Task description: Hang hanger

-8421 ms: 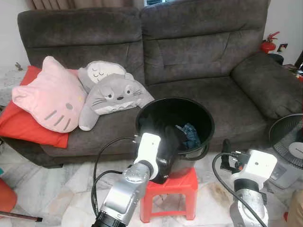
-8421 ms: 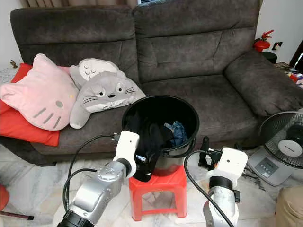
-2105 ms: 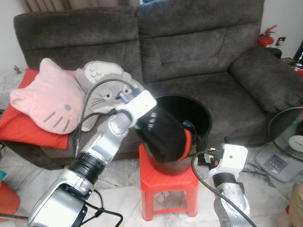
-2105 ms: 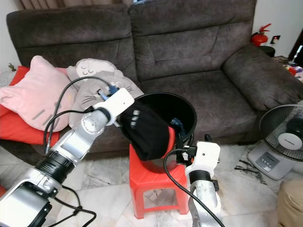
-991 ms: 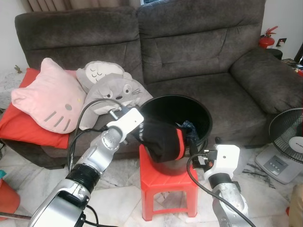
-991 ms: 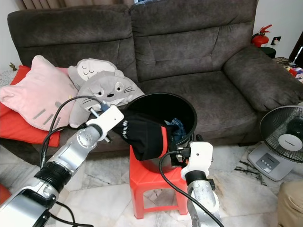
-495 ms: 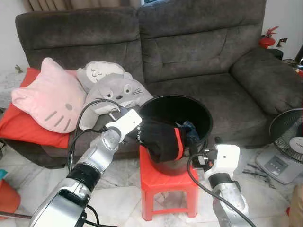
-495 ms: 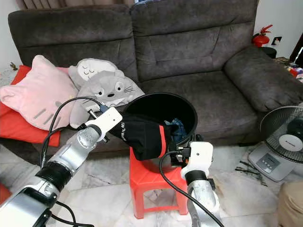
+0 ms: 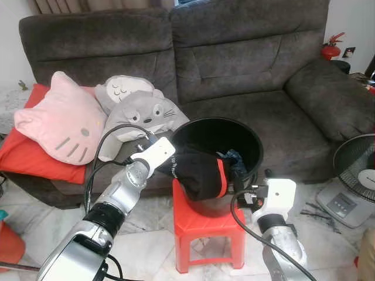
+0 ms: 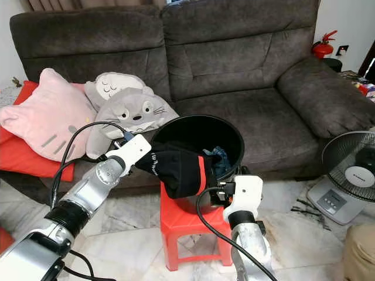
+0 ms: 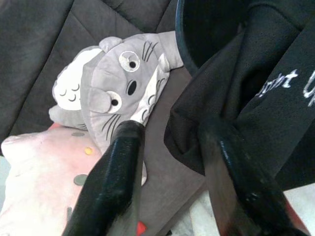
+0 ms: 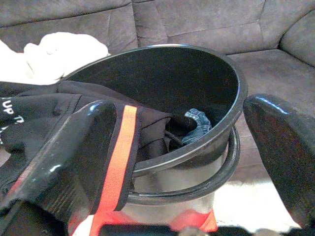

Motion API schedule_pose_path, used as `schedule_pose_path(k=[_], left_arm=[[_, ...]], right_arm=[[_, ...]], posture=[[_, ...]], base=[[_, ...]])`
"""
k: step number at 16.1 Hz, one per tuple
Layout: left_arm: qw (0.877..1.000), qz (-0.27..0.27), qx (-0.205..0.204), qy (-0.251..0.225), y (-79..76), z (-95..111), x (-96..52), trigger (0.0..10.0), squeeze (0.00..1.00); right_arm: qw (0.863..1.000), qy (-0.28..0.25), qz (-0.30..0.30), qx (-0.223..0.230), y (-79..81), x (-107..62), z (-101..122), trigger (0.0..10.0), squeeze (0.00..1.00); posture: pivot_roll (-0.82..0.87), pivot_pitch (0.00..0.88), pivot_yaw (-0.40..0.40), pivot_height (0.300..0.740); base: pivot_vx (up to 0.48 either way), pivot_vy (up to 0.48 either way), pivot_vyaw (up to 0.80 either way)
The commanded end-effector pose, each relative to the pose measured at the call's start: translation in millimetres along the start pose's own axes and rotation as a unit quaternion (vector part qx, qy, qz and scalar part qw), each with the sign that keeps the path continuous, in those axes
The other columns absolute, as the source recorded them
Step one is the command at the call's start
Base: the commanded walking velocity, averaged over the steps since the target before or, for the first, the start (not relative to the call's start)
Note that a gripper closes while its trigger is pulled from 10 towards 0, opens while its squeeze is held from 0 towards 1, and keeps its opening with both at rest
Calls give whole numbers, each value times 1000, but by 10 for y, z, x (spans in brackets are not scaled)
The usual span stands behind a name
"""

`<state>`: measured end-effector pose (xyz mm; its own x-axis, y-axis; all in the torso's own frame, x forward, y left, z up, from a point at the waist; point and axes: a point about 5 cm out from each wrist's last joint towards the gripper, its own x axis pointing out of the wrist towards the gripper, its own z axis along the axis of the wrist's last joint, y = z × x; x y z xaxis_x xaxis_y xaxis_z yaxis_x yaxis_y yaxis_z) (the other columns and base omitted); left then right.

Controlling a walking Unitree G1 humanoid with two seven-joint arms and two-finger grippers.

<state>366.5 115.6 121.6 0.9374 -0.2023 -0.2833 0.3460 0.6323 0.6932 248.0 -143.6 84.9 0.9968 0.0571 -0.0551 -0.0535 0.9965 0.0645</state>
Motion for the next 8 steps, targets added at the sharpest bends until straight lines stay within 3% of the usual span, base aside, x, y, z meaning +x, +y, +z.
schedule_pose_path(k=[1,8], left_arm=[[1000,11,8,11,79,-62,-8,10000,1000],[999,34,-4,-6,121,-58,-55,10000,1000]], right_arm=[[1000,-2,8,1,43,-1,34,10000,0],[1000,-4,7,4,44,-4,42,10000,0]], posture=[[-103,0,98,740],[-104,0,101,740]], base=[[0,0,0],[0,0,0]])
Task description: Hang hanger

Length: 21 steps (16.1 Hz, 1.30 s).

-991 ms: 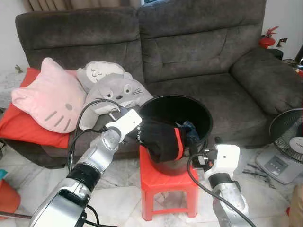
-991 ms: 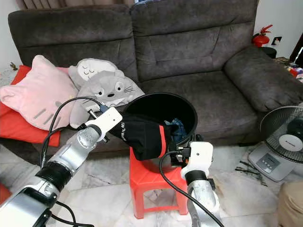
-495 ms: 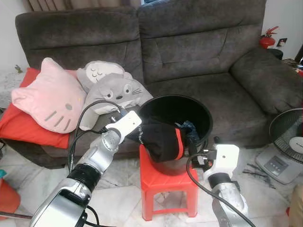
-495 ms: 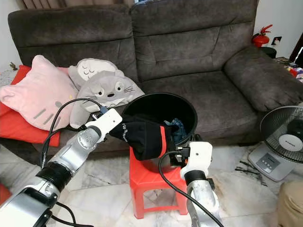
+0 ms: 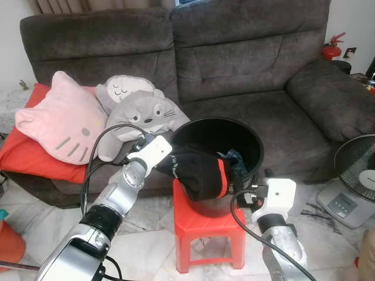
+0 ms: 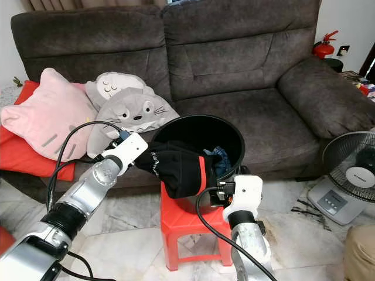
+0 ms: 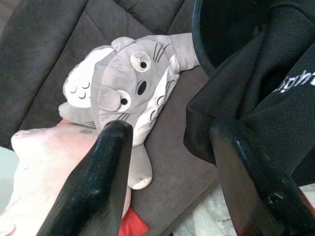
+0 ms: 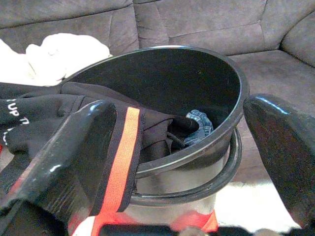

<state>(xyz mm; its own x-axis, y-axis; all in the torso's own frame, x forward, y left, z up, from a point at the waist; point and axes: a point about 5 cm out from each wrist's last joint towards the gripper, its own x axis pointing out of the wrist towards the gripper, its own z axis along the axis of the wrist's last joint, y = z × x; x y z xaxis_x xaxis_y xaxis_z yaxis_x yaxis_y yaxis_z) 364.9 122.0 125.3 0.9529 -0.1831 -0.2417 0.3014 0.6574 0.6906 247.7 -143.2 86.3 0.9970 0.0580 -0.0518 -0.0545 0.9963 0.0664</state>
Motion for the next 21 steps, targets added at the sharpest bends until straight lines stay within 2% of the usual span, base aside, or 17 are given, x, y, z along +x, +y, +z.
schedule_pose_path(k=[1,2,3,4,5,7,10,11,12,13,14,17,18,20,21], left_arm=[[1000,15,4,-1,70,-37,-26,10000,1000],[999,40,-29,-24,108,-43,-102,10000,1000],[993,83,-68,-47,183,-95,-248,10000,1000],[991,94,-81,-50,209,-134,-302,10000,1000],[991,97,-77,-46,218,-175,-332,10000,0],[991,107,-73,-44,248,-225,-375,10000,0],[982,153,-89,-58,333,-221,-452,10000,0],[974,156,-133,-98,289,-160,-525,10000,0],[965,151,-178,-118,248,-141,-576,10000,0],[941,146,-280,-122,176,-201,-662,10000,0],[930,152,-312,-118,155,-278,-730,10000,0],[936,141,-298,-125,121,-342,-850,10000,0],[939,138,-295,-112,70,-458,-986,10000,0],[937,138,-303,-102,22,-525,-1026,10000,0],[933,144,-313,-105,34,-501,-1013,10000,0]], right_arm=[[1000,-3,6,4,39,0,29,10000,0],[1000,-3,5,5,39,-6,32,10000,0],[1000,-4,3,8,38,-21,36,10000,0],[1000,-4,3,8,34,-28,38,10000,0],[1000,-4,2,7,27,-34,42,10000,0],[1000,-4,2,8,12,-42,49,10000,0],[999,-10,-7,36,-15,-27,90,10000,0],[999,-13,-8,41,-14,-12,107,10000,0],[999,-14,-7,41,-12,-8,114,10000,0],[999,-19,-8,38,-19,-7,134,10000,0],[999,-24,-11,38,-38,-16,153,10000,0],[999,-25,-17,40,-74,-41,150,10000,0],[999,-26,-12,44,-62,-53,147,10000,0],[999,-26,-6,44,-43,-36,156,10000,0],[998,-31,-2,45,-30,-24,172,10000,0]], posture=[[-104,0,101,740],[-98,0,104,740],[-96,0,106,740],[-96,0,106,740],[-96,0,106,740],[-93,0,104,740],[-87,0,103,740],[-88,0,103,740],[-89,0,103,740],[-96,0,107,740],[-97,0,107,740],[-91,0,104,740],[-88,0,103,740],[-83,0,97,740],[-79,0,94,740]], base=[[0,0,0],[0,0,0],[0,0,0],[0,0,0],[0,0,0],[0,0,0],[0,0,0],[0,0,0],[0,0,0],[0,0,0],[0,0,0],[0,0,0],[0,0,0],[0,0,0],[0,0,0]])
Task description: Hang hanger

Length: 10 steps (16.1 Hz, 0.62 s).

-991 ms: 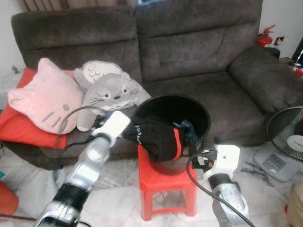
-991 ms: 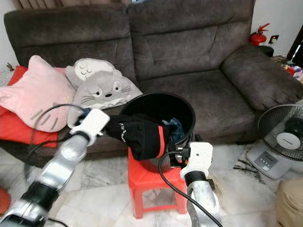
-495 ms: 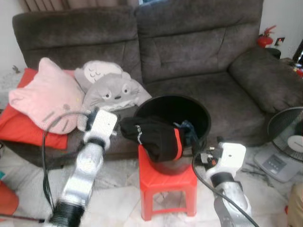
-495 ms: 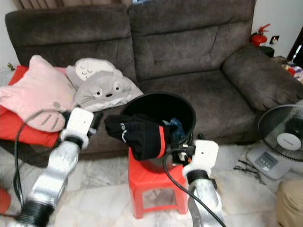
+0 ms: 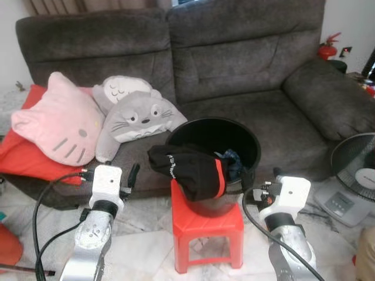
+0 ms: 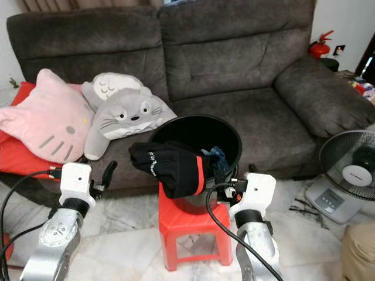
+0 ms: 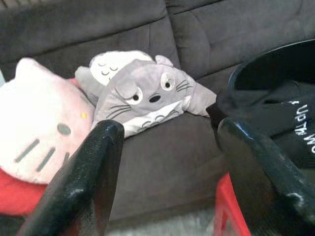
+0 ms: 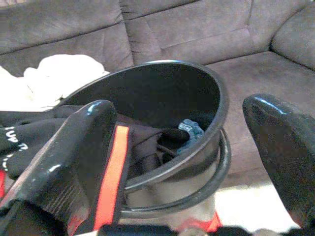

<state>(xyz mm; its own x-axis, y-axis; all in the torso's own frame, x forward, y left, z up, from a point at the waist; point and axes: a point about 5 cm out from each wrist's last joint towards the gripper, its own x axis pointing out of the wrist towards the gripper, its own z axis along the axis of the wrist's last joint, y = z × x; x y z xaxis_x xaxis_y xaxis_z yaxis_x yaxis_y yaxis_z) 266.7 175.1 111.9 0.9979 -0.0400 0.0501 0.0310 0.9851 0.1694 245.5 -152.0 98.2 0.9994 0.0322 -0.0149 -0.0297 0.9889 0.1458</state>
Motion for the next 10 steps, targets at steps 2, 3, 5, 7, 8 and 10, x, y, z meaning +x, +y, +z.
schedule_pose_path(k=[2,3,5,7,8,10], left_arm=[[1000,9,-16,-21,15,98,60,10000,0],[1000,9,-17,-21,5,100,65,10000,0],[1000,5,-19,-23,-19,114,75,10000,0],[1000,1,-20,-24,-42,118,91,10000,0],[999,-1,-20,-25,-55,125,103,10000,0],[999,-4,-21,-27,-68,139,121,10000,0]], right_arm=[[1000,-7,18,-10,55,22,50,10000,0],[1000,-7,22,-17,59,20,51,10000,0],[999,-9,26,-18,70,13,58,10000,0],[999,-8,26,-17,75,19,54,10000,0],[1000,-11,23,-3,78,19,54,10000,0],[1000,-8,24,-6,81,26,51,10000,0]], posture=[[-83,0,92,740],[-84,0,91,740],[-85,0,90,740],[-82,0,88,740],[-82,0,88,740],[-80,0,86,740]], base=[[0,0,0],[0,0,0],[0,0,284],[257,0,550],[300,0,0],[309,0,0]])
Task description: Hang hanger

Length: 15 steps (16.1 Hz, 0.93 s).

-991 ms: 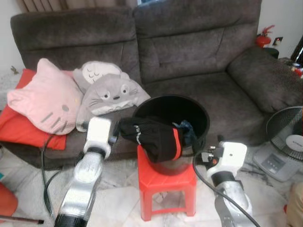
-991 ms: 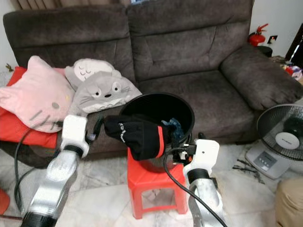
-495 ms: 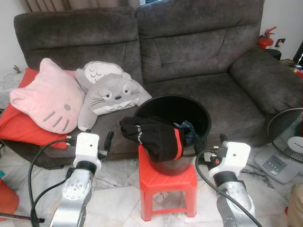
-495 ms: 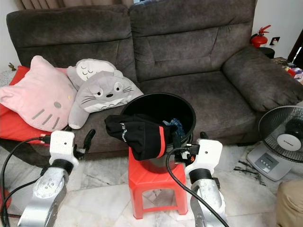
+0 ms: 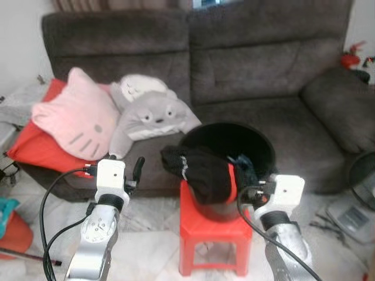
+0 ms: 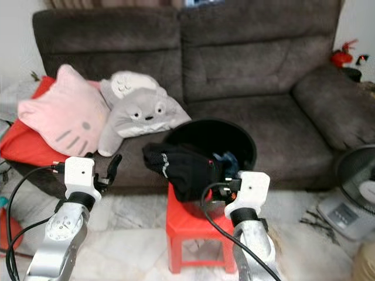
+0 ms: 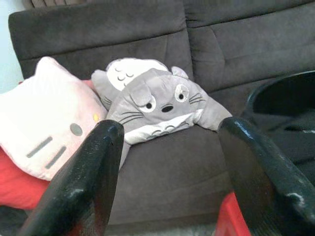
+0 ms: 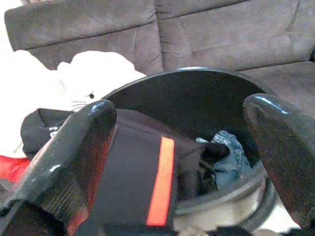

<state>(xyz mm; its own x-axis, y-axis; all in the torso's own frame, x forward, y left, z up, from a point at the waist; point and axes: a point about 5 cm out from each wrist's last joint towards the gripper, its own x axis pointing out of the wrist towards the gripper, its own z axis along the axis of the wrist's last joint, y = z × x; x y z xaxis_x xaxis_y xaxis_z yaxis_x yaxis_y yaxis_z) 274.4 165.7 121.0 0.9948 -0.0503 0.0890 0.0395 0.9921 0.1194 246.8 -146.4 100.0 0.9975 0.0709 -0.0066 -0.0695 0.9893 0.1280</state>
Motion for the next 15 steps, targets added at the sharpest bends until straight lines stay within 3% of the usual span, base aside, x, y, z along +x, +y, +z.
schedule_pose_path(k=[1,8,15], left_arm=[[1000,-2,4,-8,1,39,41,10000,0],[1000,-9,4,-11,-30,54,65,10000,0],[1000,-12,3,-12,-26,58,83,10000,0]], right_arm=[[1000,-5,5,2,23,11,38,10000,0],[1000,1,5,5,37,2,20,10000,0],[999,7,20,26,84,-114,91,10000,0]], posture=[[-80,0,85,740],[-73,0,82,740],[-81,0,89,740]], base=[[311,0,0],[306,0,0],[0,0,0]])
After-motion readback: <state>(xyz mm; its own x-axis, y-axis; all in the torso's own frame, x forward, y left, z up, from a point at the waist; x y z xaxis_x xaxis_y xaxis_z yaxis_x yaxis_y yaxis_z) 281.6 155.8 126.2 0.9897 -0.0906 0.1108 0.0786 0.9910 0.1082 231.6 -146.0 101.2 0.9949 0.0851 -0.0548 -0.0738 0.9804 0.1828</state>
